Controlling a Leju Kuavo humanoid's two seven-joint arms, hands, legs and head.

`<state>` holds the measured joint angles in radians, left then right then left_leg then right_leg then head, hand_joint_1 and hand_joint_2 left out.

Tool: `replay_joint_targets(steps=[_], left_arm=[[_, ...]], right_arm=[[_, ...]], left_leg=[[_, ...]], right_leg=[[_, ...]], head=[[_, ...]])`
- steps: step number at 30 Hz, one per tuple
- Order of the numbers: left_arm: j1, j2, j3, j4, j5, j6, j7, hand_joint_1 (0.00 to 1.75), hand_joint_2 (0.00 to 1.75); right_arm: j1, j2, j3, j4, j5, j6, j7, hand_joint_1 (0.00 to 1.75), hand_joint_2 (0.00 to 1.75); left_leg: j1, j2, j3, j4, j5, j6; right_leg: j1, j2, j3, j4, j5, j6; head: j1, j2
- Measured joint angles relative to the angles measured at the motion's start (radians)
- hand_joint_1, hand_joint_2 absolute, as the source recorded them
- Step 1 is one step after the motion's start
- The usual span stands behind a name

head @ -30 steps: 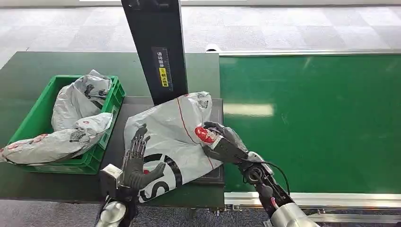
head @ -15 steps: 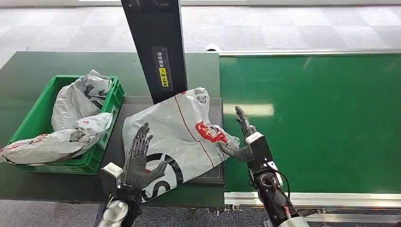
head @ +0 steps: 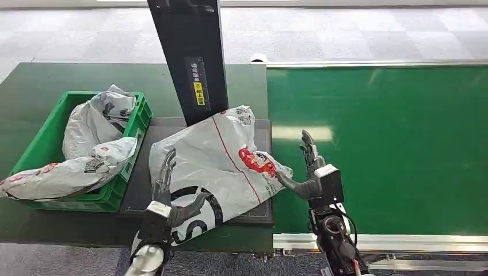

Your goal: Moved the parcel from conveyor to table for the left to box.

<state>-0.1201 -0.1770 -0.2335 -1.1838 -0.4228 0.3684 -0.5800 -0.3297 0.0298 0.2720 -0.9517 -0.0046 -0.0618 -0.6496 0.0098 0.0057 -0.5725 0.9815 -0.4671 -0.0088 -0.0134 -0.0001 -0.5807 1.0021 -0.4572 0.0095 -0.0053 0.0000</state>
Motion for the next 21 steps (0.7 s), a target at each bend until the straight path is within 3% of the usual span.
replay_joint_targets(steps=[3, 8, 21], left_arm=[[-0.017, 0.011, -0.037, 0.031, -0.164, 0.094, 0.069, 0.0, 1.75], [-0.06, 0.021, -0.093, 0.124, -0.349, 0.049, 0.215, 0.0, 1.75], [-0.071, 0.029, -0.122, 0.192, -0.426, -0.034, 0.247, 0.0, 1.75]], right_arm=[[0.014, -0.002, -0.007, -0.014, -0.001, 0.007, 0.001, 0.0, 1.75], [0.015, 0.0, -0.008, -0.02, 0.005, 0.016, 0.004, 0.0, 1.75], [0.065, 0.009, -0.034, -0.08, 0.035, 0.032, 0.019, 0.0, 1.75]], left_leg=[[0.0, 0.0, 0.0, 0.0, 0.0, 0.0], [0.0, 0.0, 0.0, 0.0, 0.0, 0.0], [0.0, 0.0, 0.0, 0.0, 0.0, 0.0]], right_leg=[[0.0, 0.0, 0.0, 0.0, 0.0, 0.0], [0.0, 0.0, 0.001, 0.0, 0.0, 0.0], [0.0, 0.0, 0.0, 0.0, 0.0, 0.0]], head=[[0.0, 0.0], [0.0, 0.0], [0.0, 0.0]])
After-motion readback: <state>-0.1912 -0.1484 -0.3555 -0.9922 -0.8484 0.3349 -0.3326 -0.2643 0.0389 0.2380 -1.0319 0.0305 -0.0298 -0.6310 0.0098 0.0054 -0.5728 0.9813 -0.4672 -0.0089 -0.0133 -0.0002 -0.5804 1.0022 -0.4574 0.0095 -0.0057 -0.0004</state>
